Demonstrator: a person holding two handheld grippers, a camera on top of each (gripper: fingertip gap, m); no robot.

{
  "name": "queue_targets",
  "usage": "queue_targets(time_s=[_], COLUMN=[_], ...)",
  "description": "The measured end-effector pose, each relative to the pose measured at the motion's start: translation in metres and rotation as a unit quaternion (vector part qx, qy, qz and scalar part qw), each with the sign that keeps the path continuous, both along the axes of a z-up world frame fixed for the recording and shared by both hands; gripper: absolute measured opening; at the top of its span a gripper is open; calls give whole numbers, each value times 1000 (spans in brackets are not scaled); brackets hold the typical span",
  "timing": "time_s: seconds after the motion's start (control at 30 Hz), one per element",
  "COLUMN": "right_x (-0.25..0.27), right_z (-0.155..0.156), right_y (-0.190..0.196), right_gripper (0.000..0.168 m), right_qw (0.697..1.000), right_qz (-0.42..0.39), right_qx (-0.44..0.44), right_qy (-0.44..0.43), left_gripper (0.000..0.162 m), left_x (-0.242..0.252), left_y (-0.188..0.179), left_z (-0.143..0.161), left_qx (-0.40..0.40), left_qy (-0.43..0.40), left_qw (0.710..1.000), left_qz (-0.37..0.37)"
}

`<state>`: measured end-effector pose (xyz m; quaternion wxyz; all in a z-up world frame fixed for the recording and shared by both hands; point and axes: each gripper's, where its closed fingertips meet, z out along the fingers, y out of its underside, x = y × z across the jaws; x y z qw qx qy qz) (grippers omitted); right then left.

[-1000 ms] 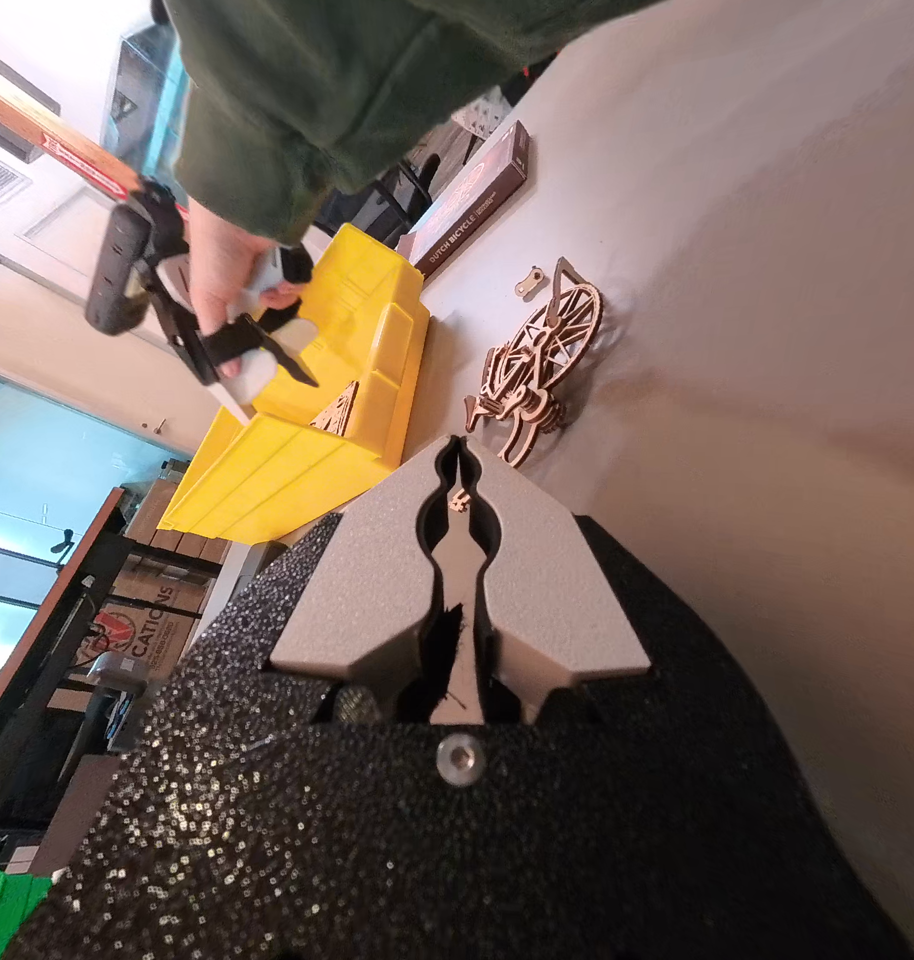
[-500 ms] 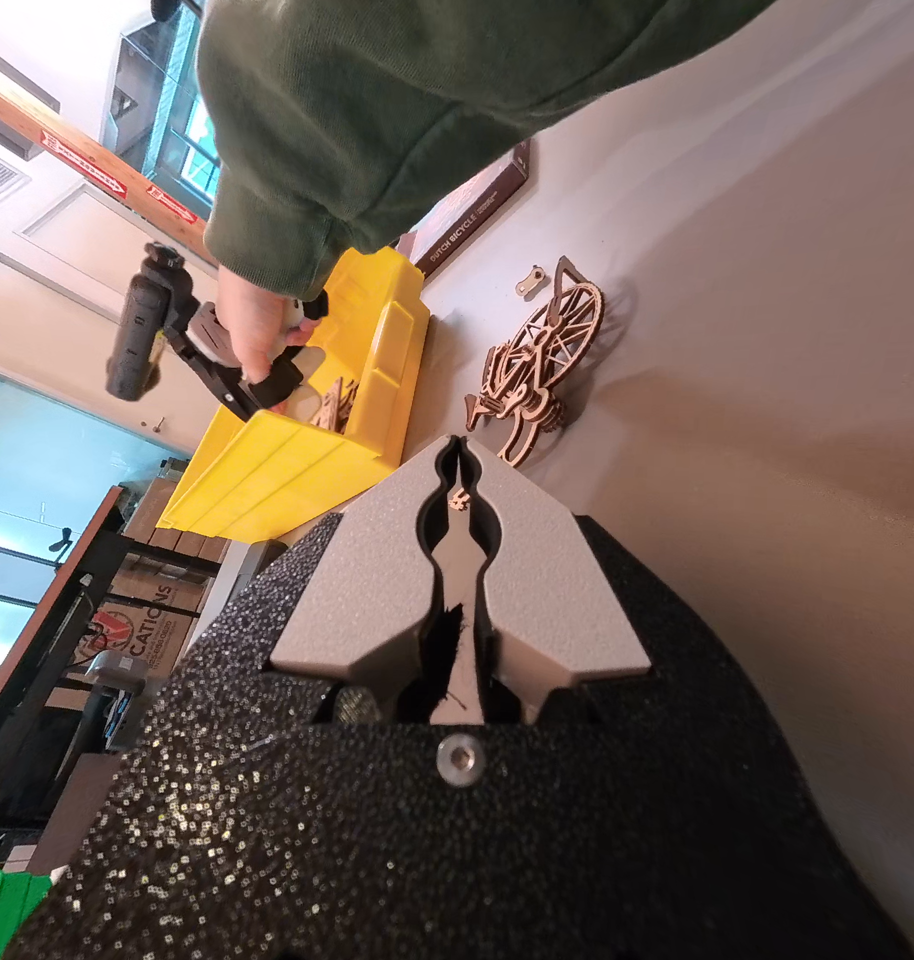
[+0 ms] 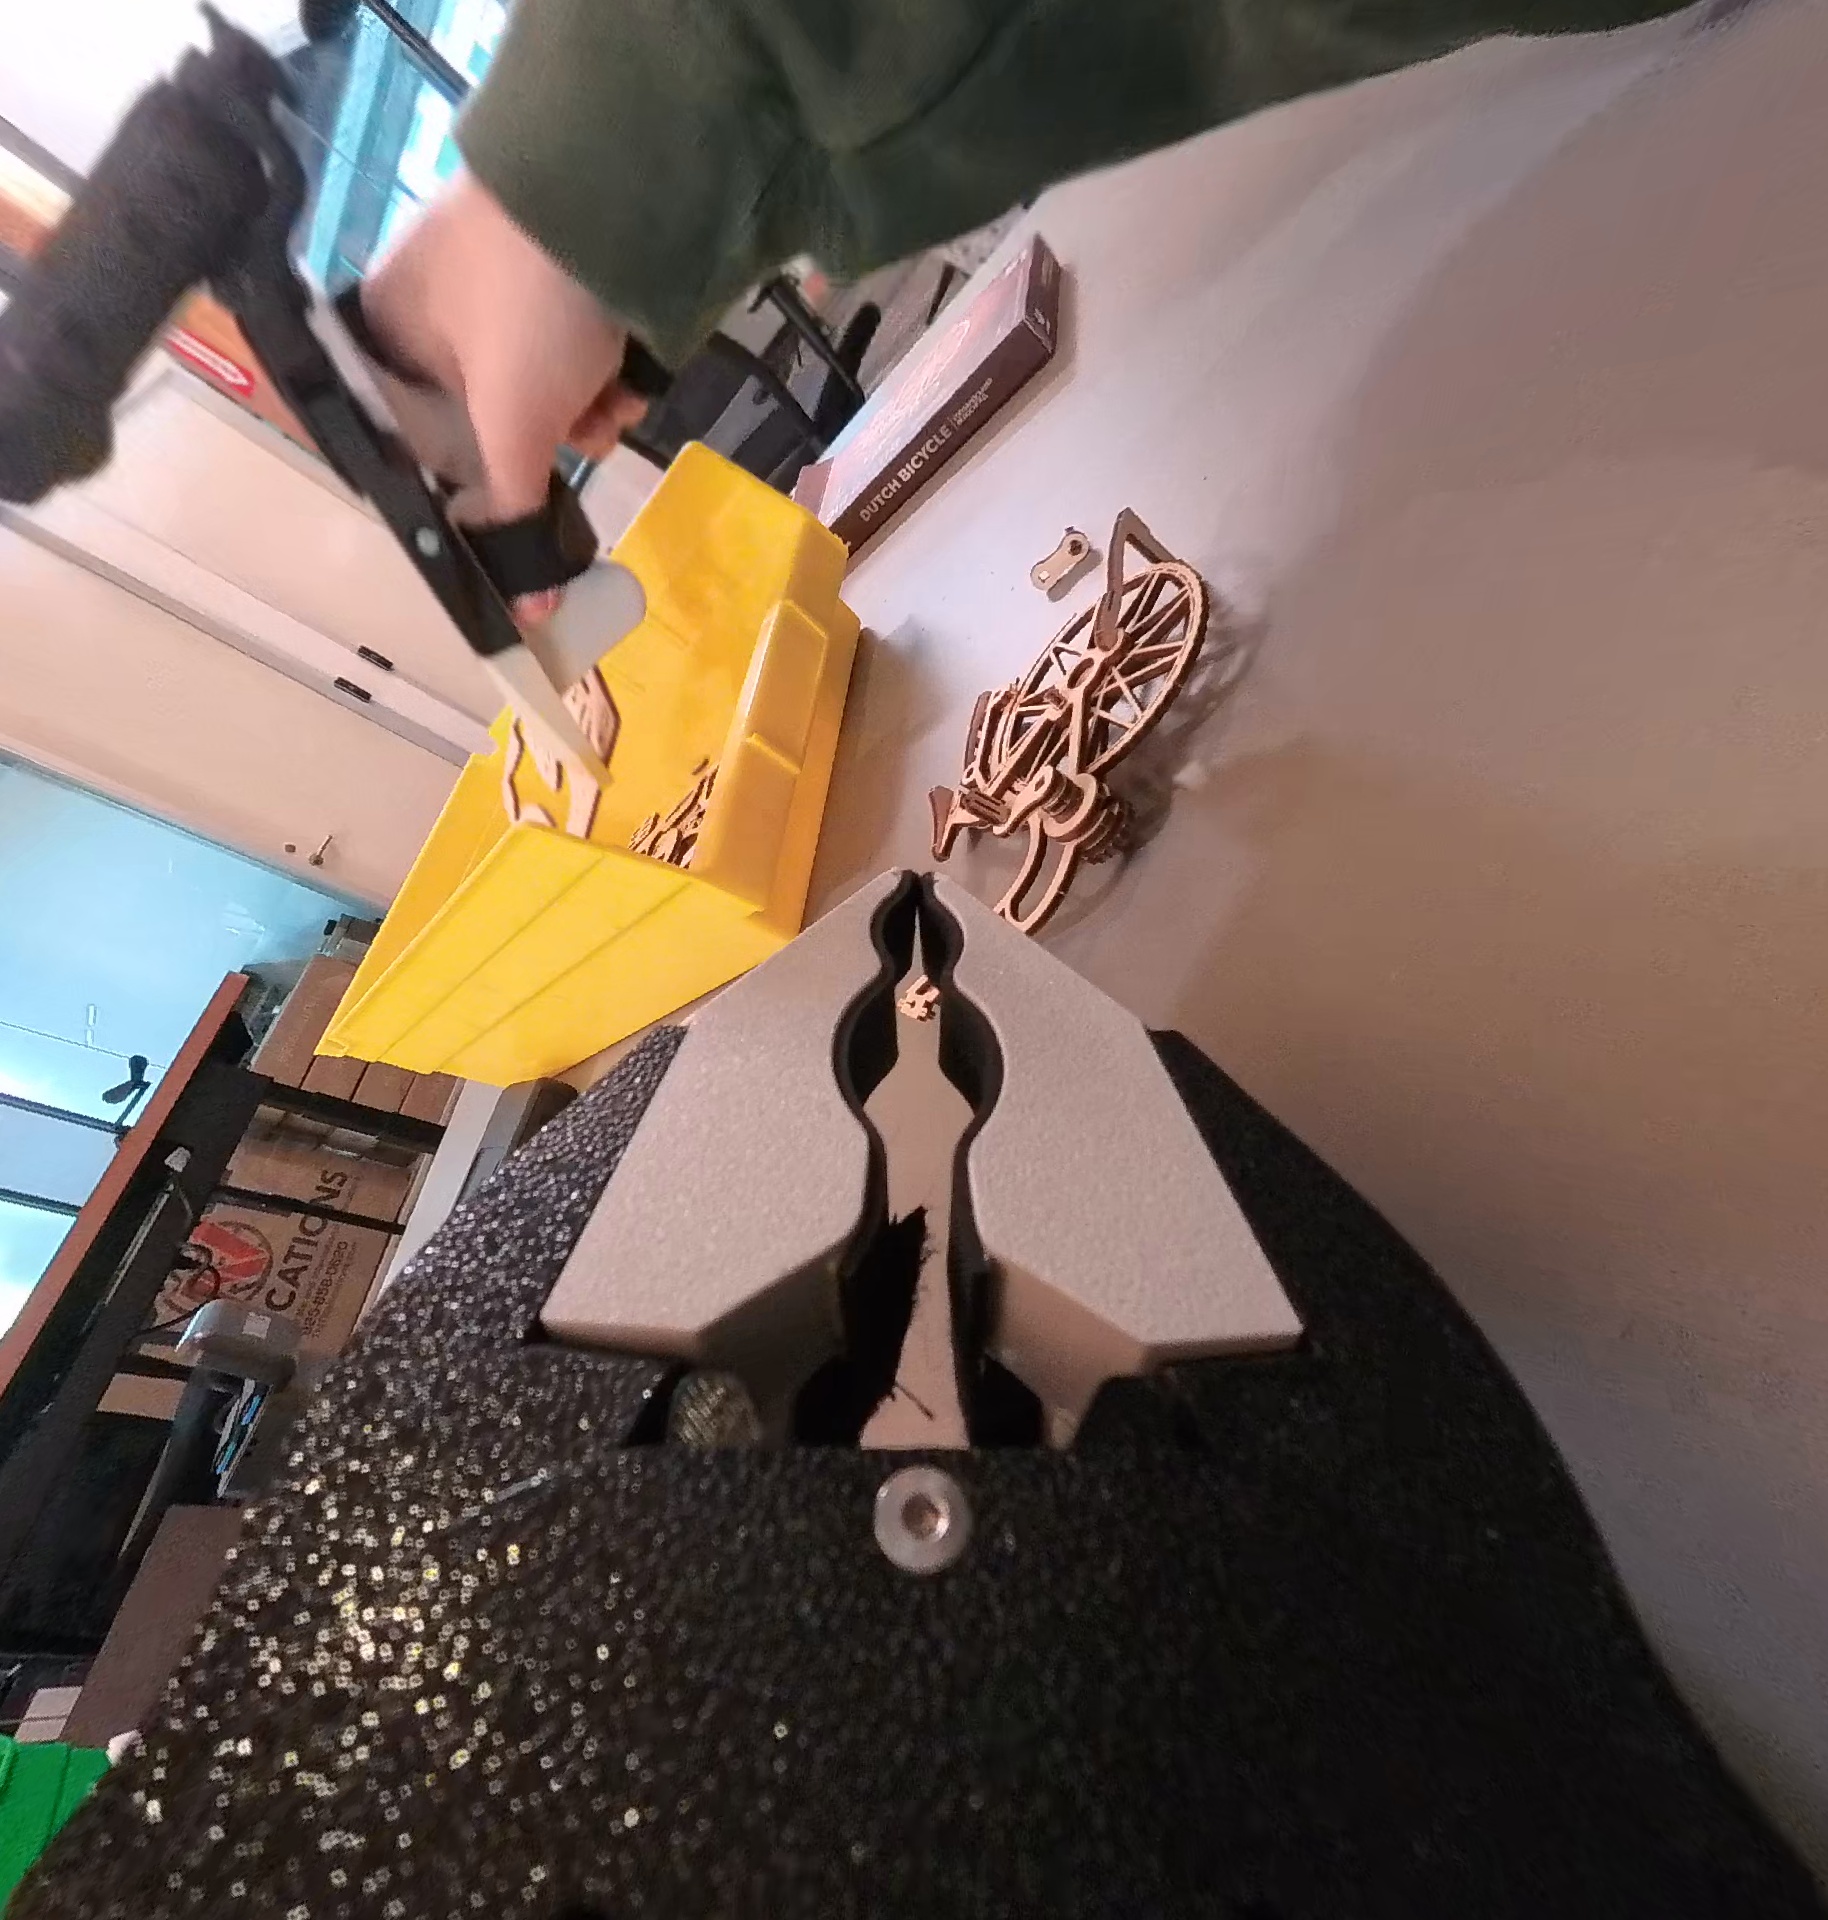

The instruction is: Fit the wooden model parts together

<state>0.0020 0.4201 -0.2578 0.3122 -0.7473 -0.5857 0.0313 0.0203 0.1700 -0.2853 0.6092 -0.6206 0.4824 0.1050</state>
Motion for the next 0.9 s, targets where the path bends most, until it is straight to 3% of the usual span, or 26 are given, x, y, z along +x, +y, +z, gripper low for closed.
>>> queue_targets(time_s=[0.1, 0.23, 0.4, 0.57, 0.63, 0.7, 0.8, 0.9], right_x=[27, 85, 162, 155, 140, 119, 105, 95], right_z=[23, 45, 5, -20, -33, -30, -24, -17], right_y=[-28, -67, -107, -122, -126, -125, -111, -103], right_gripper=[100, 45, 47, 61, 62, 62, 67, 63], right_qw=[999, 993, 989, 990, 979, 929, 826, 730], right_qz=[-2, -21, -71, -6, -39, -81, -123, -127], right_qx=[6, 31, -26, 18, -77, -207, -372, -473], right_qy=[40, 111, 126, 142, 187, 295, 407, 476], left_gripper=[0, 0, 0, 0, 0, 0, 0, 0], left_x=[-1, -1, -2, -2, -3, -4, -4, -5], left_y=[0, -1, -2, -3, -4, -4, -4, -5], left_z=[0, 0, -1, -1, -2, -1, -1, -1], left_qx=[1, 3, 1, 3, 4, 5, 3, 4], left_qy=[1, 5, 8, 13, 16, 17, 14, 15], left_qw=[1000, 1000, 1000, 1000, 1000, 1000, 1000, 1000], left_qz=[0, -1, -1, -2, -1, -1, -1, -1])
